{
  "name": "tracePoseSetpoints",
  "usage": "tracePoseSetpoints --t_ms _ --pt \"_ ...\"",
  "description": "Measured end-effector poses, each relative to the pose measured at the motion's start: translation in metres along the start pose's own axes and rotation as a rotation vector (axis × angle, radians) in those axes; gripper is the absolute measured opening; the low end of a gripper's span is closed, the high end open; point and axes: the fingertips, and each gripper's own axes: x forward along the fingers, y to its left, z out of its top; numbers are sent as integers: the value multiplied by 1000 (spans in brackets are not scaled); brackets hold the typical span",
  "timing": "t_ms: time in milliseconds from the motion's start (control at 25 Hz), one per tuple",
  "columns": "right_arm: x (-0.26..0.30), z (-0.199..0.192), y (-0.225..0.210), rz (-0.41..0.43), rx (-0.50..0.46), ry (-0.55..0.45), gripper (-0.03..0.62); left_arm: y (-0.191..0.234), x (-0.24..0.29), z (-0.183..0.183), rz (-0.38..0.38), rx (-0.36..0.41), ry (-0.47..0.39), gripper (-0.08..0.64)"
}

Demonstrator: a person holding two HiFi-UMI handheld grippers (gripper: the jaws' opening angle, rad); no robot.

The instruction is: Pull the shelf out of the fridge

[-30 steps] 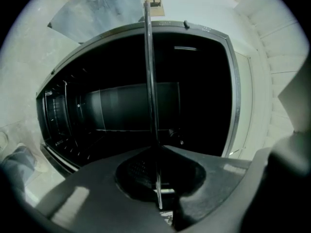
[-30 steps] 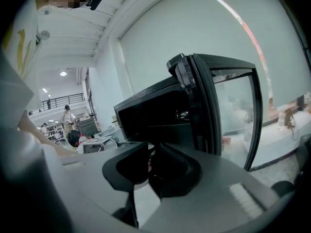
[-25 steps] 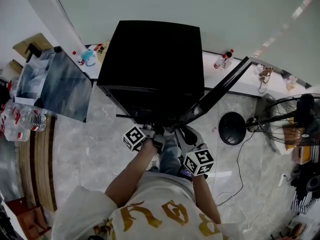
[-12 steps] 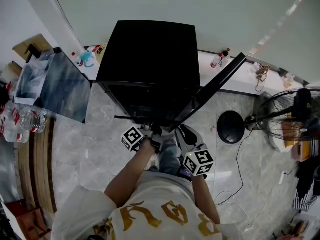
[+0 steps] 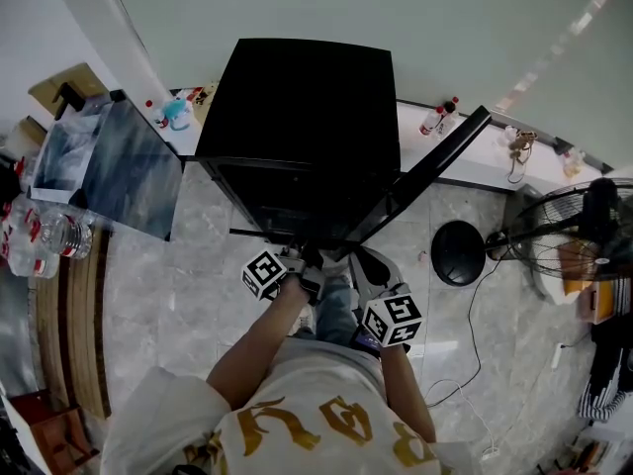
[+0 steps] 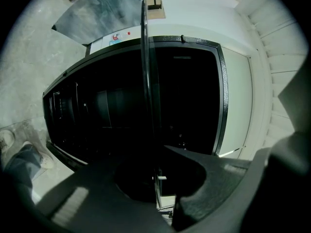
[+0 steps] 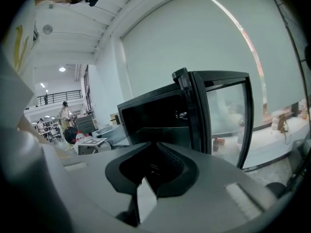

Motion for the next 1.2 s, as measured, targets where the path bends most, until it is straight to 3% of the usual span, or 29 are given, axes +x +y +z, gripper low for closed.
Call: tracePoseSetpoints --t_ms 440,1200 --pt "4 2 -17 -79 1 15 23 1 0 -1 8 -10 7 20" --pt "11 -1 -21 -94 2 34 23 3 1 -1 14 -17 21 23"
